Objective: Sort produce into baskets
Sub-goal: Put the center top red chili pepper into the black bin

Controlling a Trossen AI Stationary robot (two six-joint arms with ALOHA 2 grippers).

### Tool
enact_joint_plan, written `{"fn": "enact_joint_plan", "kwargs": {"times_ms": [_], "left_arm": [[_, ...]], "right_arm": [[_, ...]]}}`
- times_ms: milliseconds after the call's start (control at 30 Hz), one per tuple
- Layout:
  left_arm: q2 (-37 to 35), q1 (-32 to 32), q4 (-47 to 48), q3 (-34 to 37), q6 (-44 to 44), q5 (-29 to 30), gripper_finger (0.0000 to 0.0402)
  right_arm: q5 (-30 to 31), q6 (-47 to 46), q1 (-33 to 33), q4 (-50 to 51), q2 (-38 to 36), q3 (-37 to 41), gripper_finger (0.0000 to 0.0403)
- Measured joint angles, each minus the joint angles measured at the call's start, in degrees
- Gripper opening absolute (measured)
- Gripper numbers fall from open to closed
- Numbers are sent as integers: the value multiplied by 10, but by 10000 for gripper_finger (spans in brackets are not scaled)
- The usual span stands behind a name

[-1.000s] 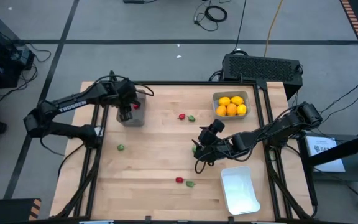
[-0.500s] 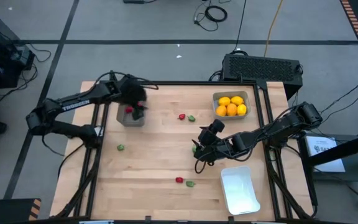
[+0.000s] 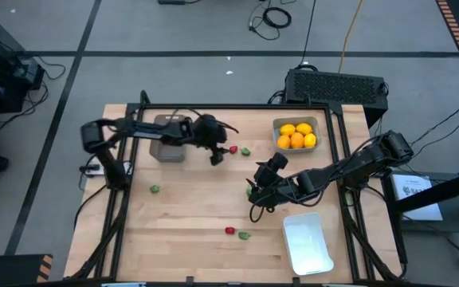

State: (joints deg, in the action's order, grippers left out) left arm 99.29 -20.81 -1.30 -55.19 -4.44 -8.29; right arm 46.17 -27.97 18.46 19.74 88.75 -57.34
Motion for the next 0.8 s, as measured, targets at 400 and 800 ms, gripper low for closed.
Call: {"fn": "enact_joint_plan", "kwargs": {"times_ms": [400, 800], "left_arm": [[110, 3, -107, -4, 41, 39, 256], [156, 2, -156, -5, 41, 42, 256]], "right_arm": [[0, 2, 0, 4, 0, 0, 309], [0, 2, 0, 5, 0, 0, 309]]}}
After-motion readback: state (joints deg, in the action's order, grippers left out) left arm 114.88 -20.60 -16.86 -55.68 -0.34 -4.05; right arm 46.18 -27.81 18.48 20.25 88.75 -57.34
